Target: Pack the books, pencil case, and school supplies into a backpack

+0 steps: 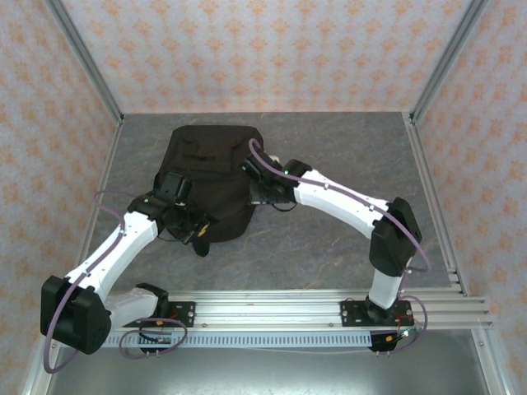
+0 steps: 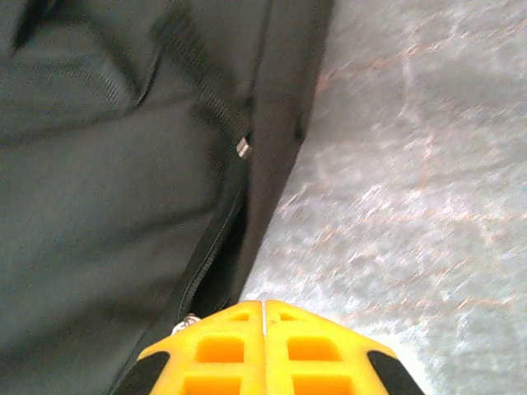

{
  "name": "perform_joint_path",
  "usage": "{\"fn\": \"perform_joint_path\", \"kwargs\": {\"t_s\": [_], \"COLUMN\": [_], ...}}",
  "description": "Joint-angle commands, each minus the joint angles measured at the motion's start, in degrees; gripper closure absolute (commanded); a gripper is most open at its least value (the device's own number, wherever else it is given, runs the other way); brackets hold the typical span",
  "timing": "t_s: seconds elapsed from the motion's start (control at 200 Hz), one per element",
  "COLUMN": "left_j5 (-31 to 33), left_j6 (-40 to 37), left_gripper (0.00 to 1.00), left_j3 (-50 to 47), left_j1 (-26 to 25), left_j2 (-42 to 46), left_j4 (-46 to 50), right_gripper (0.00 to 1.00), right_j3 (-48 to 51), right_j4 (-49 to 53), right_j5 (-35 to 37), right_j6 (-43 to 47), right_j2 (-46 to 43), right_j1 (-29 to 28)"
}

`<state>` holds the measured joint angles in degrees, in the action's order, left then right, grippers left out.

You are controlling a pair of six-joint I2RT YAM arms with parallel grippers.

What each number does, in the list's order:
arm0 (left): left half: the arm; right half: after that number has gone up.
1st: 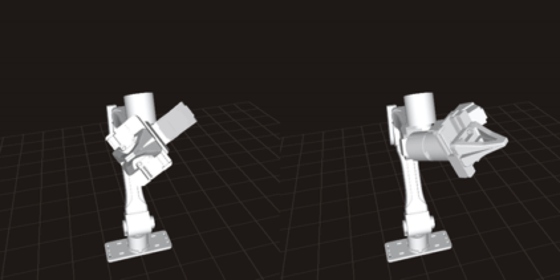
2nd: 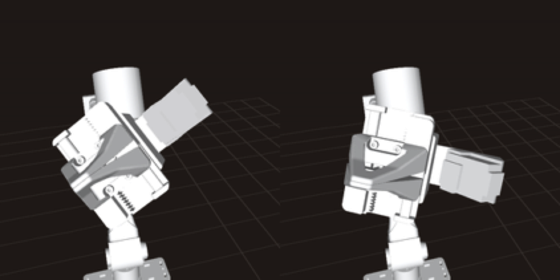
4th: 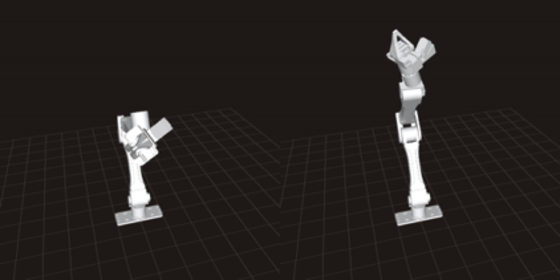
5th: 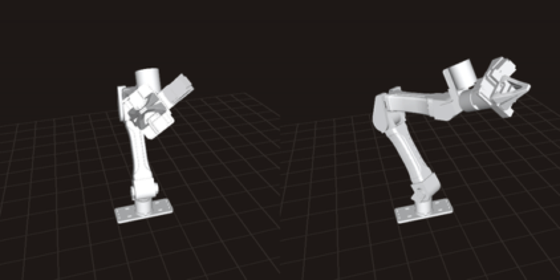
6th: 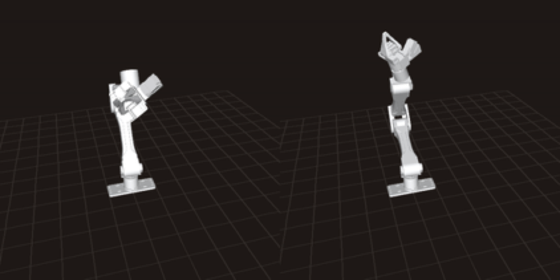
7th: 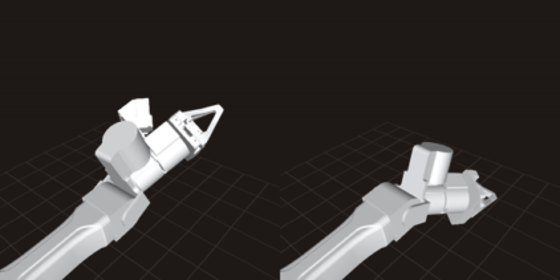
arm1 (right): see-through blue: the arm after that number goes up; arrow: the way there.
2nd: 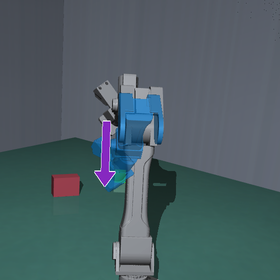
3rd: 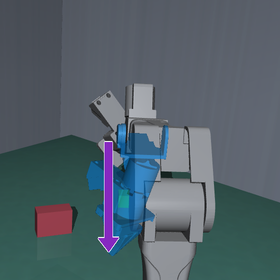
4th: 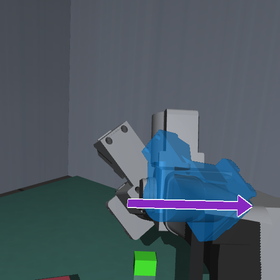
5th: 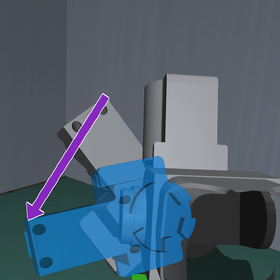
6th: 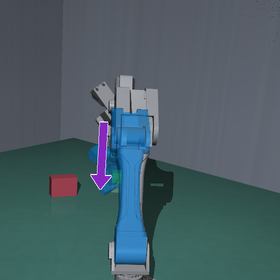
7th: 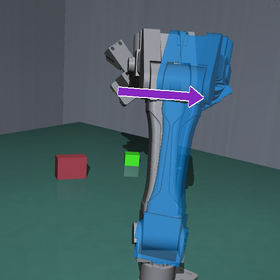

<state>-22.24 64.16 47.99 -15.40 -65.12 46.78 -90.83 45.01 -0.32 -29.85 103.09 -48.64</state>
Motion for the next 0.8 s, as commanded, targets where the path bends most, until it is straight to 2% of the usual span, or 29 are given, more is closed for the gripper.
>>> {"fn": "perform_joint_path", "kwargs": {"t_s": [0.0, 0.115, 0.205, 0.25, 0.325, 0.365, 0.375, 0.48, 0.626, 0.776, 0.796], "left_j5": [3.5, 3.1, 0.3, -1.8, -3.1, -3.4, -3.4, -0.2, 6.2, 18.5, 20.1], "left_j6": [-2.7, -6.1, -11.7, -14.5, -18.6, -20.8, -21.4, -27.3, -32.8, -33.2, -33.2], "left_gripper": [1.0, 1.0, 0.78, 0.63, 0.32, 0.04, 0.01, 0.0, 0.0, 0.0, 0.0], "left_j3": [-1.5, -0.6, 0.4, 0.5, 0.9, 1.4, 1.5, 5.9, 11.8, 14.0, 14.0], "left_j1": [0.4, 0.2, 0.2, 0.2, 0.2, 0.2, 0.2, 0.3, 0.5, 0.6, 0.6], "left_j2": [0.5, 0.0, 0.2, 1.4, 5.0, 7.2, 7.9, 11.4, 11.1, 9.3, 9.1], "left_j4": [2.7, 2.4, 0.2, -1.8, -4.2, -5.2, -5.4, -3.7, -0.8, 0.0, -0.3], "right_gripper": [1.0, 1.0, 1.0, 1.0, 1.0, 1.0, 1.0, 1.0, 1.0, 1.0, 0.91], "right_j3": [-5.2, -8.1, -7.3, -5.2, 0.7, 4.0, 4.6, 13.3, 24.6, 35.0, 35.9], "right_j4": [3.2, 3.7, 3.3, 2.4, -0.5, -1.7, -2.0, -3.9, -5.5, -7.9, -7.8], "right_j5": [11.0, 13.1, 12.7, 12.6, 12.5, 12.8, 12.8, 13.2, 10.7, 8.1, 8.8], "right_j6": [3.3, 2.0, 0.4, -0.5, -2.1, -2.8, -3.0, -4.5, -7.7, -9.4, -9.1], "right_j2": [2.6, 5.8, 6.0, 4.7, 0.5, -1.9, -2.5, -9.2, -19.0, -29.7, -31.2], "right_j1": [3.4, 6.5, 8.9, 9.7, 10.8, 11.2, 11.3, 11.5, 11.4, 11.2, 11.2]}}
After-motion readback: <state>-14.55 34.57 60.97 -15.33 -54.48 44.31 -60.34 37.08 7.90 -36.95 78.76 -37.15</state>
